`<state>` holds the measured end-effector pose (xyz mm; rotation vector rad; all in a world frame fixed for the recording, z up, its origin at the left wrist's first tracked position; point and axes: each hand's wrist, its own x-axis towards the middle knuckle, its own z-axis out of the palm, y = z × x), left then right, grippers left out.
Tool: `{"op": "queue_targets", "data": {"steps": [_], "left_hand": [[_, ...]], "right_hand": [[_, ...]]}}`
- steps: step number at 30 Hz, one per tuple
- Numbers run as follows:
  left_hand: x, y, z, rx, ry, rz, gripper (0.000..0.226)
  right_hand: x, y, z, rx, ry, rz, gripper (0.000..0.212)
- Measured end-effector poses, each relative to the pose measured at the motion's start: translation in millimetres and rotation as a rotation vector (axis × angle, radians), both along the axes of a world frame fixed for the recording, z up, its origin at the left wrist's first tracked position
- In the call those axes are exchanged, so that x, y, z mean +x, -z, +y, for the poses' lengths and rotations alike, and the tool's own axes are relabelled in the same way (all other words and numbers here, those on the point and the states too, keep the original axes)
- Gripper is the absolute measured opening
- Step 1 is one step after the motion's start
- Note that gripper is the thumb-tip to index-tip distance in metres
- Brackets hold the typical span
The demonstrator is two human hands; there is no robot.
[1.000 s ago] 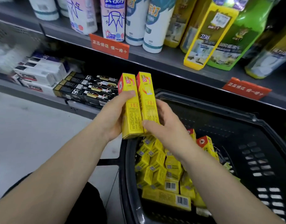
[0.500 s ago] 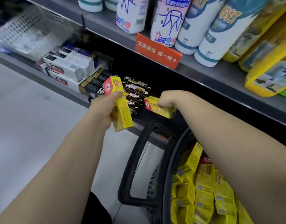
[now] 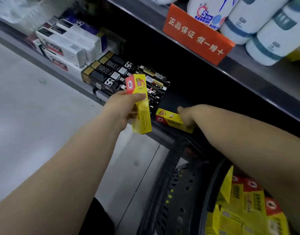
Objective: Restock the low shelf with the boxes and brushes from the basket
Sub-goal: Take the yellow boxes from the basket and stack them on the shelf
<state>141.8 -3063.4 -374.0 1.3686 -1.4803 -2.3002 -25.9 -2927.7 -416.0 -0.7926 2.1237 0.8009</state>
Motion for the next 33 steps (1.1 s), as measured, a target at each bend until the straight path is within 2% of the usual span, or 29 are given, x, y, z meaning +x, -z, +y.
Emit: {"op": "queue_targets", "data": {"steps": [3, 6, 8, 12, 16, 20, 22, 24, 26, 27, 28, 30, 33], "left_hand": [[-5, 2, 4, 0.026, 0.035, 0.028, 0.015], [-6, 5, 6, 0.032, 0.084, 0.022, 0.032], [-6, 6, 6, 0.031, 0.079, 0.025, 0.034], [-10, 7, 8, 0.038, 0.002, 0.022, 0.027], [-12, 8, 10, 0.054, -0.022, 0.007, 0.016], [-13, 12, 8, 0.064, -0.024, -0.027, 0.015], [-16, 14, 10, 0.081, -0.021, -0.034, 0.015], [-19, 15, 13, 0.099, -0.006, -0.028, 0.013], [-21, 15, 17, 0.115, 0.004, 0.012, 0.012], [-22, 15, 20, 0.115, 0.007, 0.032, 0.015], [-22, 14, 22, 0.113, 0.012, 0.047, 0.016], [-22, 14, 25, 0.116, 0.042, 0.083, 0.015], [-22, 15, 29, 0.057, 0.132, 0.052, 0.036]], "right_hand": [[0, 2, 20, -0.102, 0.053, -0.025, 0.064], [6, 6, 40, -0.124, 0.047, -0.029, 0.064], [10, 12, 42, -0.176, 0.025, -0.04, 0.061], [14, 24, 26, -0.25, 0.034, -0.064, 0.062], [11, 34, 25, -0.261, 0.092, -0.108, 0.065], [10, 27, 23, -0.242, 0.12, -0.135, 0.067], [11, 14, 14, -0.333, 0.13, -0.132, 0.068], [14, -7, 2, -0.59, 0.287, -0.33, 0.061], [28, -32, -5, -0.812, 0.484, -0.644, 0.065], [36, -42, -6, -0.863, 0.518, -0.716, 0.07], [43, -49, -5, -0.888, 0.504, -0.716, 0.074], [48, -50, -3, -0.917, 0.41, -0.559, 0.076], [31, -47, 2, -0.964, 0.387, -0.336, 0.058]]}}
